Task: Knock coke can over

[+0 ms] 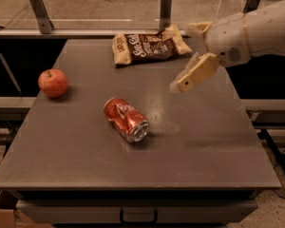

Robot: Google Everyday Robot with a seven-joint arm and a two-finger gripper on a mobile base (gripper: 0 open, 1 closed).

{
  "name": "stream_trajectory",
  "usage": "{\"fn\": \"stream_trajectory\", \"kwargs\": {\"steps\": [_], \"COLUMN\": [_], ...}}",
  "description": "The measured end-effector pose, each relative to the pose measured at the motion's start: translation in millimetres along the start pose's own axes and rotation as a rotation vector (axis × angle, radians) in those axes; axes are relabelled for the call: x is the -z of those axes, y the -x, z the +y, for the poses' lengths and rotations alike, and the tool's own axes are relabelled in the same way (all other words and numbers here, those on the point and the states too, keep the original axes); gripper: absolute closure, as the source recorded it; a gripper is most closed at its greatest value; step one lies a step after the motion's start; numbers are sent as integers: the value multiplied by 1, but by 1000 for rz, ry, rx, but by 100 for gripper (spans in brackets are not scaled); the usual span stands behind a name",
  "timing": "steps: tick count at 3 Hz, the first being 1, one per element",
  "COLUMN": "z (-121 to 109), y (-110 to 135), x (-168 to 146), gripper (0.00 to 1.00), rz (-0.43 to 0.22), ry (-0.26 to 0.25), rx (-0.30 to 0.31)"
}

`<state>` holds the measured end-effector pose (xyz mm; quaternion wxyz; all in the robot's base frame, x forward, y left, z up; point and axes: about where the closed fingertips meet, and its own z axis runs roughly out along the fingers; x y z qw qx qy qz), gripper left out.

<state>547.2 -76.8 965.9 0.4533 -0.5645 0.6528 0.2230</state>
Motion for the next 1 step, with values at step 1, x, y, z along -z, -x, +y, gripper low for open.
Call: {"fn": "stream_trajectory", "kwargs": {"steps": [1], "z": [-11], "y": [-2], "x": [96], "gripper": [0], "rz": [99], "ry": [-119], "rx": [-8]}}
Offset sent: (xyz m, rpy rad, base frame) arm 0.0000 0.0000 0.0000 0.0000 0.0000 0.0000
